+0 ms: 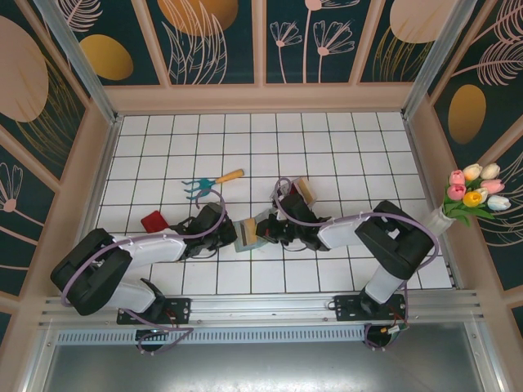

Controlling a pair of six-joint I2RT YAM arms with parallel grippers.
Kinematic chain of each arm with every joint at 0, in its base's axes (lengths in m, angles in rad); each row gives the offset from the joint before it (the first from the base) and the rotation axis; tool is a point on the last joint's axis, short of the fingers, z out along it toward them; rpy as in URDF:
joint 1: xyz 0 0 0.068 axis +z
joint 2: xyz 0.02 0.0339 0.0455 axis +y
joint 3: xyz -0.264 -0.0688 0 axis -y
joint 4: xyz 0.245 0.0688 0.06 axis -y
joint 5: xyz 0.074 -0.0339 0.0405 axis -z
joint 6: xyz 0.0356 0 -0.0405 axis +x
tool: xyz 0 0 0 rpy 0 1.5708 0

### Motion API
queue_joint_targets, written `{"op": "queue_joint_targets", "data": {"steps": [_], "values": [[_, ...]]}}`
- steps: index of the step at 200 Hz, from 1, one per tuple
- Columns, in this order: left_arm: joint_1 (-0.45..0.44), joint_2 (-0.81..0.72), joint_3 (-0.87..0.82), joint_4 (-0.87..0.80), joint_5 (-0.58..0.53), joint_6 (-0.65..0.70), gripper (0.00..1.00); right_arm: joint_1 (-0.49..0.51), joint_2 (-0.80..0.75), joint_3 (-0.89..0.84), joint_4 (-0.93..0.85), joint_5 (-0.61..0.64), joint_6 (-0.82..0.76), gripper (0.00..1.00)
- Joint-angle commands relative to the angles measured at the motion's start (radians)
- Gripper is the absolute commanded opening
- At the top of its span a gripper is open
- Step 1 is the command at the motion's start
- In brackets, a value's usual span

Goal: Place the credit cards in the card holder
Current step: Insert the credit card into the card slot.

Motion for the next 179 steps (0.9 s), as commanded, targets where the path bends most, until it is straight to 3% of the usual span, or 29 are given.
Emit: {"op": "queue_joint_targets", "data": {"steps": [1, 59, 116, 148, 179], "values": [[-0.002, -0.016, -0.007, 0.023, 0.006, -0.015, 0.00, 0.024, 0.032, 0.022, 0.038, -0.030, 0.009, 0.08], [-0.003, -0.038, -0.006, 0.009, -0.018, -0.003, 0.00, 0.031, 0.093, 0.129, -0.077, -0.101, -0.091, 0.11], [-0.002, -0.084, -0.012, -0.011, -0.061, 0.004, 0.00, 0.008, 0.055, 0.195, -0.280, -0.032, -0.196, 0.17], [-0.003, -0.108, -0.016, -0.018, -0.076, 0.012, 0.00, -0.021, 0.028, 0.240, -0.407, 0.001, -0.274, 0.39], [-0.002, -0.106, -0.013, -0.020, -0.078, 0.021, 0.00, -0.025, 0.029, 0.300, -0.505, 0.055, -0.329, 0.43]]}}
